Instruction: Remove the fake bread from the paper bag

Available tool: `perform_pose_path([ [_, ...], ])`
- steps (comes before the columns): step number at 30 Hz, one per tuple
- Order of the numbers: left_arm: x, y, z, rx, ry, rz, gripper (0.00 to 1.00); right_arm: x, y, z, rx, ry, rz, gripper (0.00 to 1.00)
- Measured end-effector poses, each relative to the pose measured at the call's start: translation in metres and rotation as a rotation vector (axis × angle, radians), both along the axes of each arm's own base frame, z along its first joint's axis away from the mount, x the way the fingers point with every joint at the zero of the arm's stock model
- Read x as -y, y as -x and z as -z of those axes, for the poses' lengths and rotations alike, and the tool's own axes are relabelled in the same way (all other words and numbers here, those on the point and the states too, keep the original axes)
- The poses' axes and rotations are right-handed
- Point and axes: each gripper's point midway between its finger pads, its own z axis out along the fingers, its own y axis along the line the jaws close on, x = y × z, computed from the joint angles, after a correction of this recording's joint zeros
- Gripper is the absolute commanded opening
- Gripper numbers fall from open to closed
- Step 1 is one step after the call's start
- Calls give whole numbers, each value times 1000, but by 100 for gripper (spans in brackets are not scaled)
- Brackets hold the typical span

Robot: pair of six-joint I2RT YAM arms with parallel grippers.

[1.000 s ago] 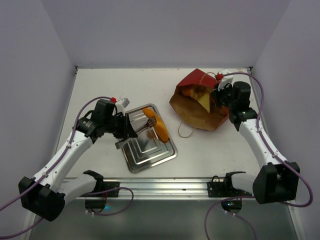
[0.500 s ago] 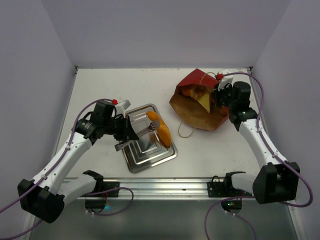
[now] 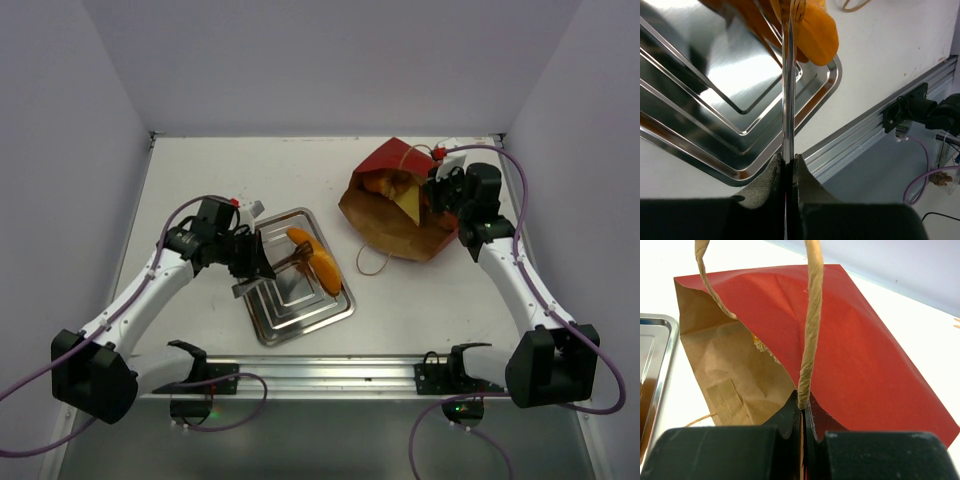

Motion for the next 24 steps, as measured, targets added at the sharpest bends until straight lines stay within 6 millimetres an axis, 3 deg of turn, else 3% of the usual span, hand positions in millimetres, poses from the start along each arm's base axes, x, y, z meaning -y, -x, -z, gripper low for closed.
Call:
perform_pose_path([
  [5,-4,-13,16,-38,-27,-15,21,0,0,0,0,0,0,0],
  [12,-8,-28,21,-40,-22,-24,37,0,0,0,0,0,0,0],
  [24,-16,-40,31,-62,-2,-26,43,0,0,0,0,0,0,0],
])
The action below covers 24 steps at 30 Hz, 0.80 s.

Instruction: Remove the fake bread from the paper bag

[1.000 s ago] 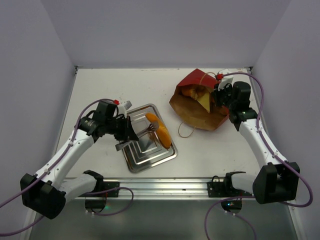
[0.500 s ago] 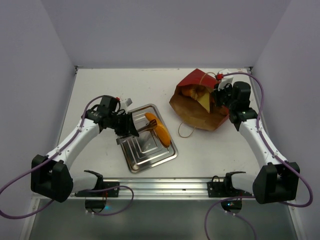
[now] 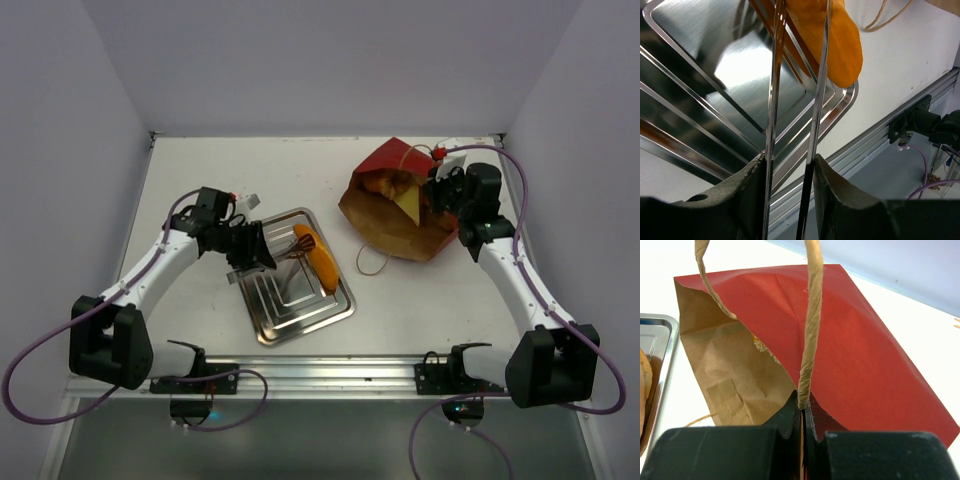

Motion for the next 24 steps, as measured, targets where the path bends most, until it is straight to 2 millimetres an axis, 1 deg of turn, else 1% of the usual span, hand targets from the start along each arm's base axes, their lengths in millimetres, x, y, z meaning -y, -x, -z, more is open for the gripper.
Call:
perform_pose_path([
  [5,-4,-2,-4,14,3,-15,46,0,0,0,0,0,0,0],
  [14,-17,-7,-14,70,-10,-67,47,0,0,0,0,0,0,0],
  [21,-19,-7,-20,92,-5,-76,47,0,0,0,0,0,0,0],
  [24,-19,-6,-27,114,5,-76,46,0,0,0,0,0,0,0],
])
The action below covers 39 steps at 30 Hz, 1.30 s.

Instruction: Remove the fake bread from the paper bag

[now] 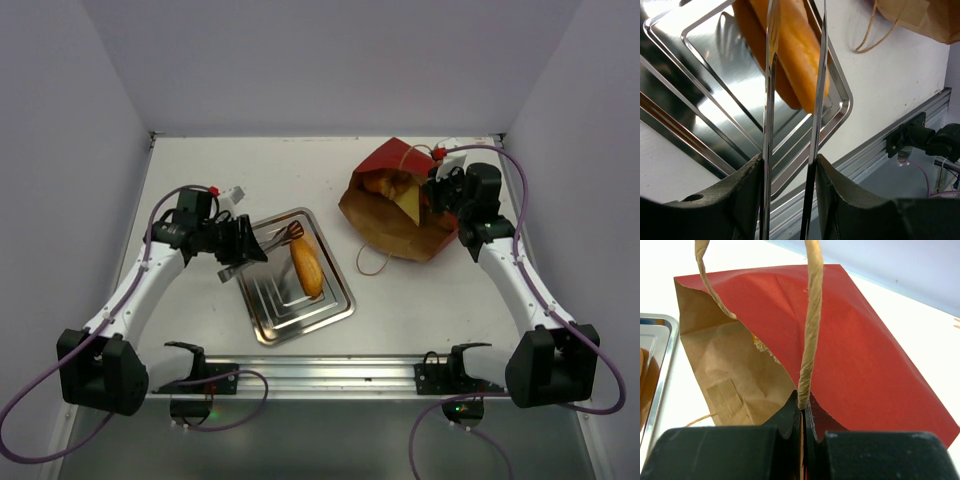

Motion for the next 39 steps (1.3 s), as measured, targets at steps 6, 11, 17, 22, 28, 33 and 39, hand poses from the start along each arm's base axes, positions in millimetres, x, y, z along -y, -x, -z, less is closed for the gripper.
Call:
perform_pose_path([
  [6,4,5,-21,65,46,8,45,0,0,0,0,0,0,0],
  [11,15,18,-34,90,149,31,43,0,0,0,0,0,0,0],
  [17,41,35,-31,45,243,94,43,0,0,0,0,0,0,0],
  [22,82,51,-37,37,271,209,42,0,0,0,0,0,0,0],
  [28,112,36,-46,73,220,200,42,0,0,0,0,0,1,0],
  [33,145,10,-54,148,160,190,42,0,0,0,0,0,1,0],
  [39,188,-34,-57,246,51,159,42,1,0,0,0,0,1,0],
])
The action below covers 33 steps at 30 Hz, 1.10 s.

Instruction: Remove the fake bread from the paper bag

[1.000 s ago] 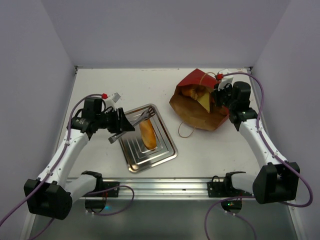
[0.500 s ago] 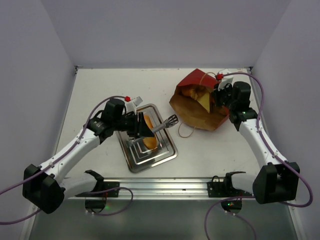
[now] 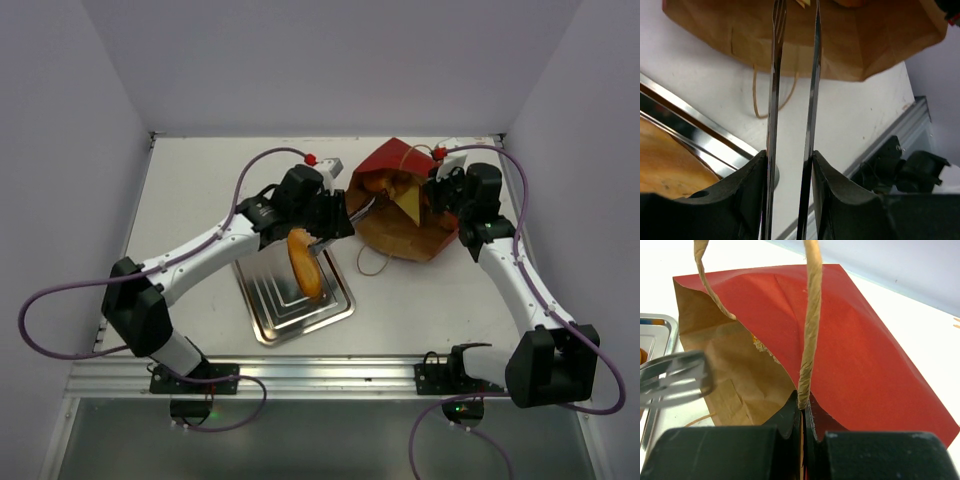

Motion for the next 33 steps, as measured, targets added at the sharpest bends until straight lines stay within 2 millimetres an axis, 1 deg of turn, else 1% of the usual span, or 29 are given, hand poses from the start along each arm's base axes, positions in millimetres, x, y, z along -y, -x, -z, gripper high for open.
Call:
perform_pose_path([
  [3,17,-24,-3,69,-57,-38,42,0,0,0,-1,-1,0,0],
  [7,31,-47,-7,150,-148,-76,43,0,0,0,0,-2,-2,0],
  [10,38,-59,-9,200,-203,-99,43,0,0,0,-1,-3,-4,0],
  [13,39,-68,-8,238,-267,-120,43,0,0,0,-2,-3,-5,0],
  [20,35,-78,0,284,-382,-142,43,-2,1,0,-2,-6,-13,0],
  [24,37,-82,7,289,-418,-142,44,-2,1,0,-2,-6,-13,0],
  [33,39,-81,12,291,-443,-127,45,-2,1,0,-2,-6,-14,0],
])
